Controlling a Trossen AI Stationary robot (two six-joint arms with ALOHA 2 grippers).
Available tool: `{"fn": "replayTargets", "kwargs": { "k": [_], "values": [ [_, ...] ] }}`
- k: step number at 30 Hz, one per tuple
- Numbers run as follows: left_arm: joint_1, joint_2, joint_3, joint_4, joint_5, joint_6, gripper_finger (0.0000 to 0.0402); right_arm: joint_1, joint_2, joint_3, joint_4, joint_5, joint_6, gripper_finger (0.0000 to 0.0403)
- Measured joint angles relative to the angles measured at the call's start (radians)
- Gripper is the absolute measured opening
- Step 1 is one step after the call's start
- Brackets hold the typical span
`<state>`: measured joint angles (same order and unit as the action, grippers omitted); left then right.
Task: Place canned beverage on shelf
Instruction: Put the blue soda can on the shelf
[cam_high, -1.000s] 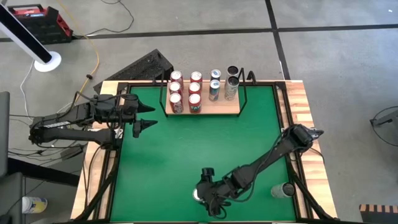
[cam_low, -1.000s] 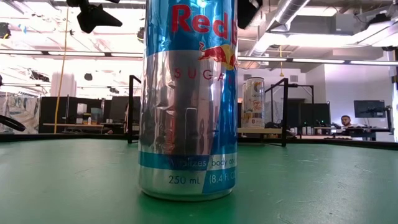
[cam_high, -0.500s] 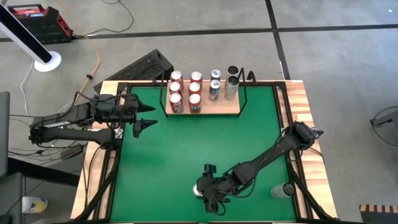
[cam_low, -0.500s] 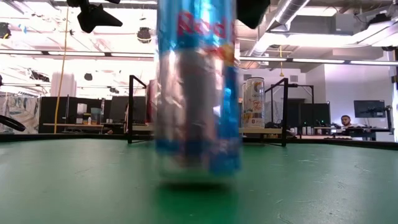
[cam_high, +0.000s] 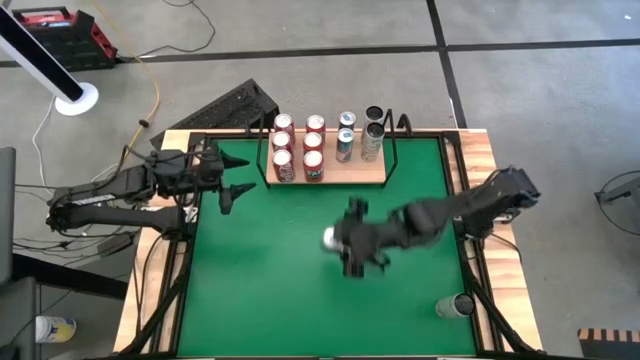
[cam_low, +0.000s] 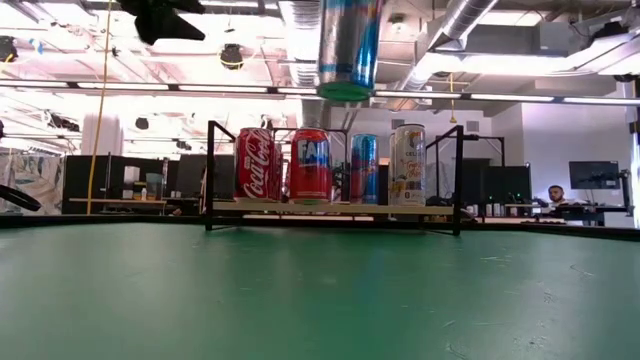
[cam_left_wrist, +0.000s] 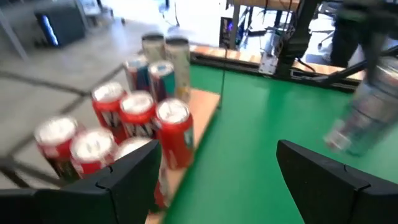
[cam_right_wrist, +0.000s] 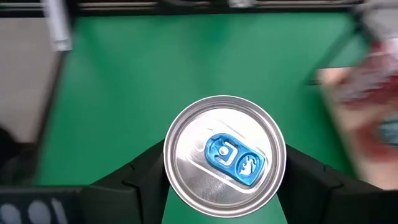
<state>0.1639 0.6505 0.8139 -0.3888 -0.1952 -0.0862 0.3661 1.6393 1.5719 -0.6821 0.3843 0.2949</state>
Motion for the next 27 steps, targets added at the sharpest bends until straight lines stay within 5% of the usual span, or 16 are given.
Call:
{"fn": "replayTargets", "kwargs": {
  "k": [8, 15, 27],
  "values": [
    [0.095, 0.024, 0.0, 0.19, 0.001, 0.233, 0.0304, -0.336, -0.07, 0.0, -0.049, -0.122, -0.196, 0.0259],
    [0.228, 0.008, 0.001, 0.17, 0.092, 0.255, 0.0304, -0.599, -0.066, -0.018, -0.041, -0.277, -0.338, 0.0259],
    [0.355, 0.007, 0.0, 0.137, 0.077, 0.17, 0.0304, -0.788, -0.063, -0.203, 0.103, -0.463, -0.432, 0.0259]
  ]
}}
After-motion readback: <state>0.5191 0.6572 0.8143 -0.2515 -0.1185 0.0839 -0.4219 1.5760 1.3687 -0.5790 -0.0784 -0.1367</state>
